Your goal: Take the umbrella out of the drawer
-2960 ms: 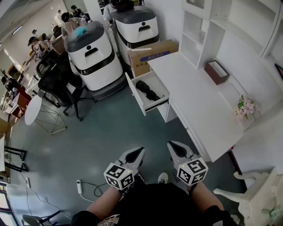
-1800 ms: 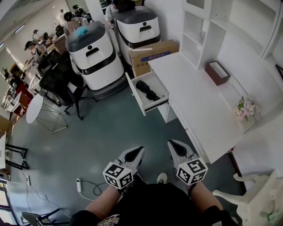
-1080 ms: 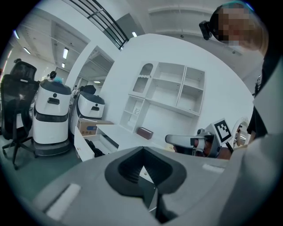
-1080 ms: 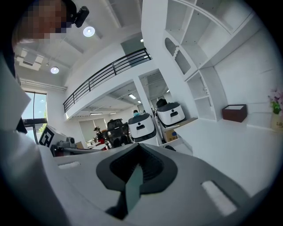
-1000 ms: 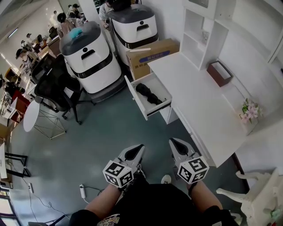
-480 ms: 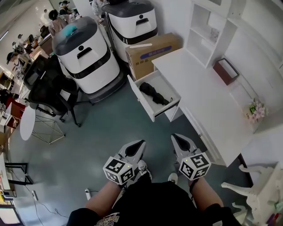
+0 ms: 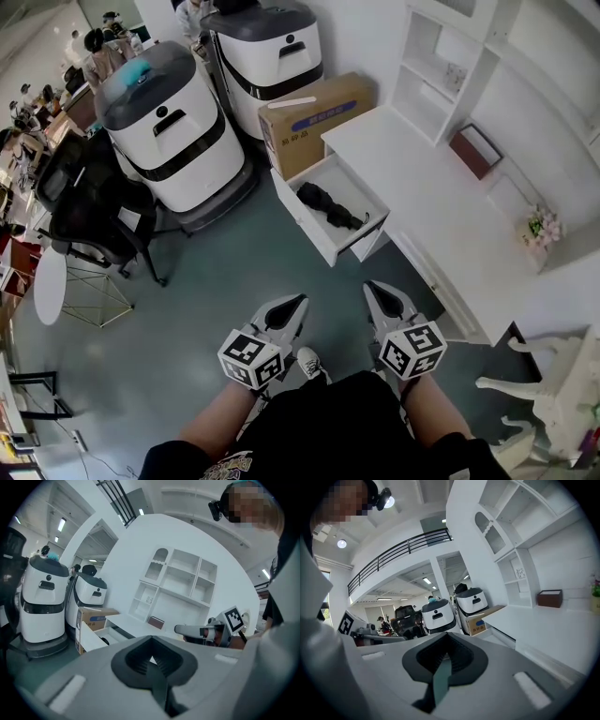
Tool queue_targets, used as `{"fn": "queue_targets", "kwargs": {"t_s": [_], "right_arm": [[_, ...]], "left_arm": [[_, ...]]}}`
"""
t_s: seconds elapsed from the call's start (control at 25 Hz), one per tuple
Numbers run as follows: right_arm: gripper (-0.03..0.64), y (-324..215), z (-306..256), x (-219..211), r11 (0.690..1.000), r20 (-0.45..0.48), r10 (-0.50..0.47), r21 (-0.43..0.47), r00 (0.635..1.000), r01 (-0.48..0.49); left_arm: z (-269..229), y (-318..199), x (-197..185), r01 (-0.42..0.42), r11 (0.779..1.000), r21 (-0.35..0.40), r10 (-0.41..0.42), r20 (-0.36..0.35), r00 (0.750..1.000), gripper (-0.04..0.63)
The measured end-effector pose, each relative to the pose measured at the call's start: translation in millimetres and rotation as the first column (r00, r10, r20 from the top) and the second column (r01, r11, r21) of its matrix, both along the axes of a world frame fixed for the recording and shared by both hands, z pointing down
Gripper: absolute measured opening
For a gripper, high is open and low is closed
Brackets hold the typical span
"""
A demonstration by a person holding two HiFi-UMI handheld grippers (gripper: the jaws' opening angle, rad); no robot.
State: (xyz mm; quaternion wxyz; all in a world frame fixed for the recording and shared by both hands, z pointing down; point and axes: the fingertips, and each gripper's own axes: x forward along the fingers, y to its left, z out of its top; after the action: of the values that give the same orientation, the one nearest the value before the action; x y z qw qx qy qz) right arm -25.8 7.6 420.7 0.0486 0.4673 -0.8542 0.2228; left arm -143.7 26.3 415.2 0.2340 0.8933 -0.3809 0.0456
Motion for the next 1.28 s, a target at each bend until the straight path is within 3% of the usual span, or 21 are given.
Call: {"fn": "queue_targets", "kwargs": {"t_s": [0.56, 0.92, 1.28], "right_arm": [[0.028, -29, -6, -14, 1.000, -0.017, 0.002, 0.014, 1.000, -0.002], [0.028, -87, 3, -16, 0.996, -0.028, -0.090, 0.009, 0.996, 0.090], [0.035, -155, 39, -6, 0.990, -0.053, -0.138, -0.043, 0.989, 0.136]], "left_arm": [[-10, -24, -22, 0.021, 0.999, 0.024, -0.021, -0.006, 1.000, 0.001], [-3, -64, -23, 0.106, 0.994, 0.019, -0.106, -0.003, 0.994, 0.001], [17, -112, -9, 0.128, 0.992, 0.004, -0.128, 0.013, 0.992, 0.001]]}}
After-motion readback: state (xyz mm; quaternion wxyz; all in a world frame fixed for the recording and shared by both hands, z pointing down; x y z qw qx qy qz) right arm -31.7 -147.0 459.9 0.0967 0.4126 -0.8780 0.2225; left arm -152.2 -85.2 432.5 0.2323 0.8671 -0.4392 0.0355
